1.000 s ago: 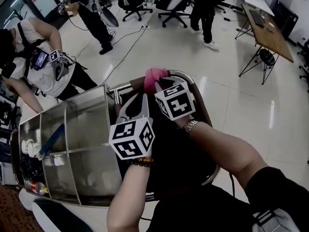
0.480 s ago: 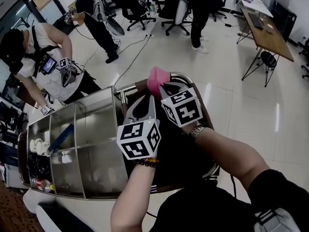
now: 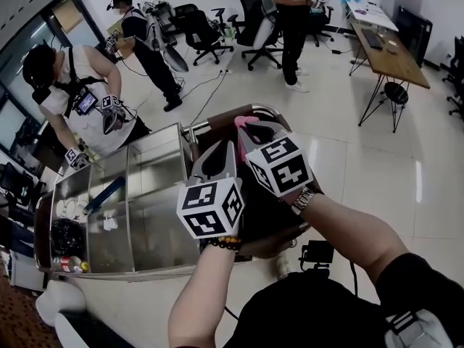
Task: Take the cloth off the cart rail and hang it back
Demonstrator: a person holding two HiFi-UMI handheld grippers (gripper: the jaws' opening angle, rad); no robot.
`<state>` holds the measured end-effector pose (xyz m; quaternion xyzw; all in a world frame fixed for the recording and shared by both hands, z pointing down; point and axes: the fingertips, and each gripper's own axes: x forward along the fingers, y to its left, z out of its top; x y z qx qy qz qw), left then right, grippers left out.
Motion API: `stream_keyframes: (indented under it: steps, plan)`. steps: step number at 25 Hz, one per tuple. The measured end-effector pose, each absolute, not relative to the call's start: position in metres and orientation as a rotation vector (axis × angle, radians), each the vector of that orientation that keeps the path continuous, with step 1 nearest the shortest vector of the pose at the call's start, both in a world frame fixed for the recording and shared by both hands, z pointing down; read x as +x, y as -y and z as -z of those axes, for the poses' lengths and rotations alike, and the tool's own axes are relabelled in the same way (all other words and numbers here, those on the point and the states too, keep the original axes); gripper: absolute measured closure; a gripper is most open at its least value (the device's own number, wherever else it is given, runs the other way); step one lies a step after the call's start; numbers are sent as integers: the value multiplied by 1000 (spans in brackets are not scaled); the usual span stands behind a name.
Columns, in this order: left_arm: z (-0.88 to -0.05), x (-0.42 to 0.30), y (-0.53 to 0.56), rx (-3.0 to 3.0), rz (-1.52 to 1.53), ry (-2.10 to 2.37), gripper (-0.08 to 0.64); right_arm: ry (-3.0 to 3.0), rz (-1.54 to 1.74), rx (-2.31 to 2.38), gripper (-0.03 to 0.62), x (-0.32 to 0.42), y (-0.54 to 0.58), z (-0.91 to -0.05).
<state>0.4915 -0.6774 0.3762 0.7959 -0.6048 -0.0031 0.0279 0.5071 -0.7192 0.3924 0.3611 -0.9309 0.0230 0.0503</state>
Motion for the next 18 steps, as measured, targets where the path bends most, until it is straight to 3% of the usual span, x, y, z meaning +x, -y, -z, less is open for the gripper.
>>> stream_keyframes:
  steps: [18]
  plan:
    - [-326, 527, 455, 2651, 149, 1822, 554, 2972, 191, 1176, 580, 566, 473, -303]
